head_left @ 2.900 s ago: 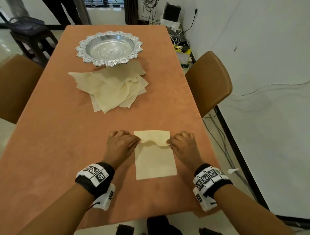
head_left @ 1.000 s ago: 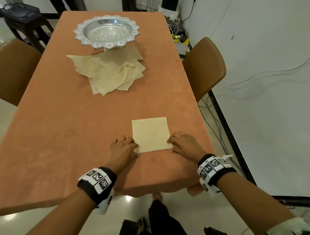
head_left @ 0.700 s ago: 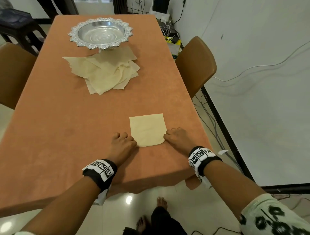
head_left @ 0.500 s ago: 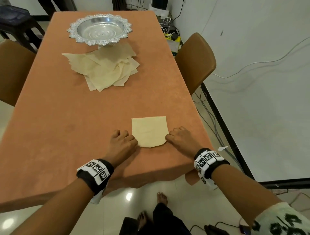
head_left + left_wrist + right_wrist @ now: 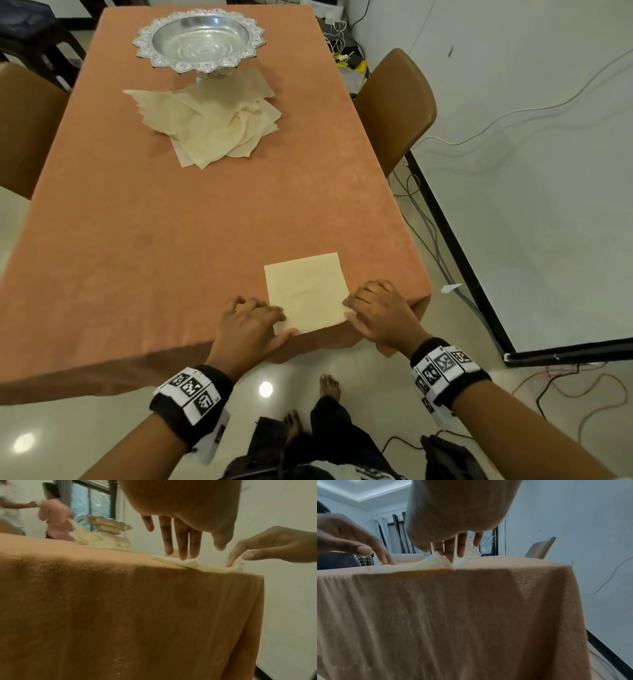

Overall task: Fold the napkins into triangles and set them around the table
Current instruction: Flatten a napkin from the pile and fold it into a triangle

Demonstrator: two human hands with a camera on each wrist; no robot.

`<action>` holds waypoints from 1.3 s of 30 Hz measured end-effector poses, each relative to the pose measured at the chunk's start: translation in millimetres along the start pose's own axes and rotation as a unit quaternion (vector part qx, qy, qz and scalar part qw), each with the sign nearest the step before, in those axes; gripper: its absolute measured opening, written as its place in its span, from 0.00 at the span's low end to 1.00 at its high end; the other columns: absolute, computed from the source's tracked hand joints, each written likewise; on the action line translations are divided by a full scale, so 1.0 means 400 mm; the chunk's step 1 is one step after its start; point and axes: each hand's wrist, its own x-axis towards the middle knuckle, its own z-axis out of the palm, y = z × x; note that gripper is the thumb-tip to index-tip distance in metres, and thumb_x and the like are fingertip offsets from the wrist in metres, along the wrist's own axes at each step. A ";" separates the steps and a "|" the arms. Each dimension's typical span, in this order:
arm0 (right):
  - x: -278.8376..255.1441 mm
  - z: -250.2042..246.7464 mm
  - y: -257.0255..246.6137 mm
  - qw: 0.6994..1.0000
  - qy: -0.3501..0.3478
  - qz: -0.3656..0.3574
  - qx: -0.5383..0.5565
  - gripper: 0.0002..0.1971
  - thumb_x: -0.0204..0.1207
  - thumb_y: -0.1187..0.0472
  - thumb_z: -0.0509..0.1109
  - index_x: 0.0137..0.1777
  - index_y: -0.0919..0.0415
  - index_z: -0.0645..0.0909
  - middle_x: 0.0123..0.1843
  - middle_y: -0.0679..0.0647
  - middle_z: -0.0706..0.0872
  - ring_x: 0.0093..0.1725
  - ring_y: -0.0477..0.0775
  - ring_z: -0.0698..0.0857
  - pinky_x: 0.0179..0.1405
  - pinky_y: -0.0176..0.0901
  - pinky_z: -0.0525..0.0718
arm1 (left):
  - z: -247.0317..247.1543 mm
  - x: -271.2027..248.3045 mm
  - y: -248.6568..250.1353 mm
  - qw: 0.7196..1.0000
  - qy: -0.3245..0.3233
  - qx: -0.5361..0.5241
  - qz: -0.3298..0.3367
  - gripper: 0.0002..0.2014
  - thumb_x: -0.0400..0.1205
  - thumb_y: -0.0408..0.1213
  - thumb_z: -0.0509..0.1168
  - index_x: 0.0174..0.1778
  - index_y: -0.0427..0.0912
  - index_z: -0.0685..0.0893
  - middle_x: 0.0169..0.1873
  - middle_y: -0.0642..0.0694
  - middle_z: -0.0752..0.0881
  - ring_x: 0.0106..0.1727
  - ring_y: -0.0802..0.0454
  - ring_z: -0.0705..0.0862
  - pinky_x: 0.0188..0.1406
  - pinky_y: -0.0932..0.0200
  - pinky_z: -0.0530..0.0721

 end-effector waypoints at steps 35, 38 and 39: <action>0.210 0.075 0.033 0.953 -0.092 0.270 0.099 0.23 0.84 0.57 0.55 0.80 0.56 0.64 0.81 0.51 0.65 0.80 0.52 0.62 0.79 0.56 0.56 | 0.076 0.168 -0.010 0.970 -0.097 -0.097 -0.201 0.33 0.81 0.52 0.34 0.84 0.47 0.55 0.84 0.50 0.54 0.84 0.52 0.51 0.80 0.42 0.44; 0.258 0.071 0.062 0.949 -0.074 0.284 0.119 0.18 0.81 0.60 0.61 0.71 0.54 0.75 0.74 0.51 0.73 0.73 0.54 0.69 0.70 0.54 0.66 | 0.060 0.193 -0.042 0.969 -0.062 -0.085 -0.223 0.26 0.85 0.47 0.44 0.80 0.50 0.66 0.81 0.49 0.65 0.81 0.49 0.61 0.78 0.41 0.51; 0.272 0.071 0.068 0.947 -0.073 0.288 0.121 0.16 0.80 0.60 0.62 0.67 0.53 0.77 0.71 0.50 0.75 0.71 0.53 0.70 0.67 0.53 0.67 | 0.054 0.202 -0.055 0.966 -0.048 -0.074 -0.241 0.22 0.86 0.45 0.49 0.76 0.51 0.72 0.78 0.49 0.69 0.79 0.48 0.65 0.76 0.41 0.56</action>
